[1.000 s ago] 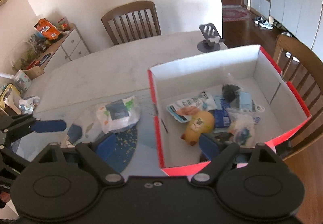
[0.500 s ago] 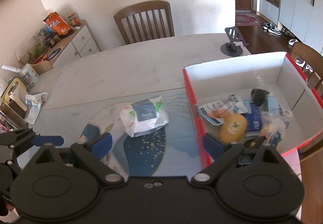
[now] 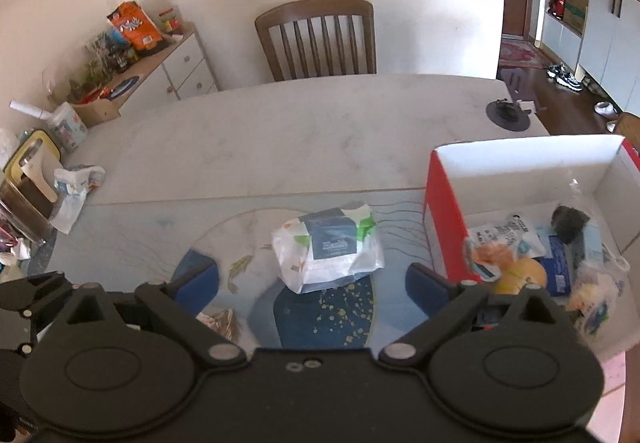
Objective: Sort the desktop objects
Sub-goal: 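Move left tool over the silver foil packet while right tool reaches the white wipes pack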
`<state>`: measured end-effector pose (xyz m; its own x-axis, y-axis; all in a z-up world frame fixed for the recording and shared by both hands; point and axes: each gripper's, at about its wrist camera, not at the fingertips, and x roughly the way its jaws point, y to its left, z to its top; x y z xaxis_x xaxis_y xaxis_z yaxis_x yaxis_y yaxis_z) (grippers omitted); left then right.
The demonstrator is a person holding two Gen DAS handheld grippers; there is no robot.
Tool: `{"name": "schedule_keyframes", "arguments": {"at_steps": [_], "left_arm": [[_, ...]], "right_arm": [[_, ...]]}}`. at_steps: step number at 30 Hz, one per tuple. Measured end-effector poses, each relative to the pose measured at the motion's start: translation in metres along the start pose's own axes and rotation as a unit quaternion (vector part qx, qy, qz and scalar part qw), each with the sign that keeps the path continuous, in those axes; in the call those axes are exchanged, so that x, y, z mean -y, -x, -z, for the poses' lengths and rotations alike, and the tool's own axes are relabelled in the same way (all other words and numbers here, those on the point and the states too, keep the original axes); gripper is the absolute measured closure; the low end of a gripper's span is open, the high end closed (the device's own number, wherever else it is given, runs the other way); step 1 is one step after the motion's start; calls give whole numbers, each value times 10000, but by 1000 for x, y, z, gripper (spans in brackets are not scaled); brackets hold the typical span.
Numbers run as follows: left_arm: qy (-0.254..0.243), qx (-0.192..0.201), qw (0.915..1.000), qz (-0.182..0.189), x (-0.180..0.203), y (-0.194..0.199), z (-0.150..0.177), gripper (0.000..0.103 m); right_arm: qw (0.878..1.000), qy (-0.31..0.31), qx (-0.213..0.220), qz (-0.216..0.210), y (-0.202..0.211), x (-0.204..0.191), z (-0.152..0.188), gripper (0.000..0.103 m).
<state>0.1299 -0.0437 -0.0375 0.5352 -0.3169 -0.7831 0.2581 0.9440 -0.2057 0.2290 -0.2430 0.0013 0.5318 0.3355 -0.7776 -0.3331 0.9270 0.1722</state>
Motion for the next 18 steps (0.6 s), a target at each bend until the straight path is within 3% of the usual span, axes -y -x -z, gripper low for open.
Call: {"name": "schedule_keyframes", "arguments": {"at_steps": [6,18], "left_arm": [[81,-214,9997,-76,-13,-15,4,0],[43,-503,9986,130,-22,-37,0,0]], "right_arm": [[9999,-4,-159,18,-17,-1,-6,3],[9992,-124,-373,113,-50,-11,-35,3]]}}
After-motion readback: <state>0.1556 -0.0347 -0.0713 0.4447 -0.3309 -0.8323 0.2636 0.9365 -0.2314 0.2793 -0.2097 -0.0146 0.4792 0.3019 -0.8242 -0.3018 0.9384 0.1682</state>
